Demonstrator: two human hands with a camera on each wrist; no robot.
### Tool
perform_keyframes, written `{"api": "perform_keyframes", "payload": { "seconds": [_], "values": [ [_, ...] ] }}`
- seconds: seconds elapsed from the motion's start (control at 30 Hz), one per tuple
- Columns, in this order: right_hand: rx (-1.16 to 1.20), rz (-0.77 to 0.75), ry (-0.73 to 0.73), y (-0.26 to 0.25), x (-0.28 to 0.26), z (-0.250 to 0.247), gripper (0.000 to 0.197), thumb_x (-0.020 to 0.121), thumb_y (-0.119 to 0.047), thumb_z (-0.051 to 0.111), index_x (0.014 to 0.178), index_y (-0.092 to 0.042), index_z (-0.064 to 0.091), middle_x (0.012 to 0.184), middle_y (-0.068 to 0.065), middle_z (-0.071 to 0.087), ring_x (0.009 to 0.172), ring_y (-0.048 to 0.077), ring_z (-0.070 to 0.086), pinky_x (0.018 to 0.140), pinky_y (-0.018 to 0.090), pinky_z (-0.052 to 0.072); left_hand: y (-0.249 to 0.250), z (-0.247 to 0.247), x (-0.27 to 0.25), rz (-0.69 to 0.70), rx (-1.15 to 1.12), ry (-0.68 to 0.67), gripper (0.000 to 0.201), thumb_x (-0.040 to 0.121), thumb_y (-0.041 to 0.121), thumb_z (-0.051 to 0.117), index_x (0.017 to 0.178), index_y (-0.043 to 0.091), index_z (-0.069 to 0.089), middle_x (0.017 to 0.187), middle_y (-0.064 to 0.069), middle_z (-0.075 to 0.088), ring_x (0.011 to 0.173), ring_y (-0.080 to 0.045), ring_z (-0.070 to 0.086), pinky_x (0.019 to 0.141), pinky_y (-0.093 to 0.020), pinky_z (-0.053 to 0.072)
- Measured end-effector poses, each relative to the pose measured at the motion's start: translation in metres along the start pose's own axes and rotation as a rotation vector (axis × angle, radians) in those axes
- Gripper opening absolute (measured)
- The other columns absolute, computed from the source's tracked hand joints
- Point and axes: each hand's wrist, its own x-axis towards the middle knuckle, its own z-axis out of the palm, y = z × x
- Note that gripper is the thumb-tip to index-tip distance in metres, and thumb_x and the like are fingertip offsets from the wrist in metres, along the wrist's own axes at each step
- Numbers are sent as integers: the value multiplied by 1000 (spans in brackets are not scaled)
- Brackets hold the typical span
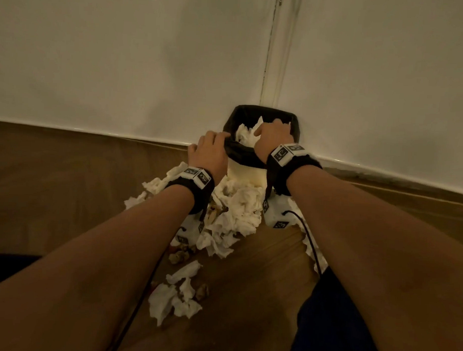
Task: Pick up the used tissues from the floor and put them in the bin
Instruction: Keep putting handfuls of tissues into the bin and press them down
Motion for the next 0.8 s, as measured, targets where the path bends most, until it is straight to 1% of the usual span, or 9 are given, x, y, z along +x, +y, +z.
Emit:
{"api": "perform_keyframes", "payload": {
  "seconds": [0.1,0.2,0.33,0.4,0.47,0.53,0.6,0.7,0.8],
  "values": [
    [50,-46,-36,-20,-24,3,43,91,-15,48,134,-17,50,138,15,43,125,32,43,106,40,38,-19,-4,-28,-64,13,-36,46,90,13,42,134,25,41,132,-3,43,123,-24,41,100,-44,30],
    [194,-101,-99,-38,-44,19,34,91,-5,44,120,-7,62,128,16,56,115,32,53,99,37,46,-36,-3,-56,-125,-5,-130,38,90,14,41,125,24,48,128,-4,45,116,-25,47,96,-44,36],
    [230,-136,-309,-63,-75,66,31,95,-12,43,117,-9,64,123,12,61,110,29,58,91,34,47,-66,3,-98,-236,-97,-378,28,94,17,38,110,24,60,118,-4,58,100,-22,58,84,-33,49],
    [258,-96,-415,-69,-93,101,30,96,-14,43,116,-10,65,120,12,62,106,29,59,85,33,48,-82,14,-121,-263,-57,-504,27,94,16,40,109,21,62,118,-4,60,104,-21,57,87,-30,48],
    [283,-62,-512,-72,-112,136,33,96,-13,43,126,-8,56,121,12,61,103,29,60,80,33,50,-97,28,-145,-287,6,-649,27,95,19,42,112,14,62,117,-8,60,106,-24,56,85,-30,45],
    [249,-72,-607,-75,-127,163,34,96,-12,45,128,-9,53,122,13,60,104,29,59,84,34,52,-111,40,-167,-343,11,-752,29,96,21,42,113,9,62,112,-10,60,106,-27,57,82,-30,45],
    [180,-112,-674,-78,-138,179,29,96,-12,46,122,-9,57,124,13,57,109,28,57,89,34,49,-124,51,-185,-364,24,-800,31,97,22,39,116,10,60,119,-10,59,107,-27,57,85,-32,45],
    [50,-190,-740,-82,-145,194,35,95,-16,49,130,-9,49,132,14,49,118,29,51,96,36,46,-140,61,-205,-409,50,-797,34,92,29,47,124,20,55,133,-10,48,119,-28,47,98,-35,43],
    [-21,-237,-758,-83,-146,203,47,93,-21,54,138,-15,39,140,15,36,127,34,40,104,44,40,-148,67,-220,-470,47,-801,41,91,36,49,130,23,48,137,-10,39,123,-31,40,100,-37,41]
  ]
}}
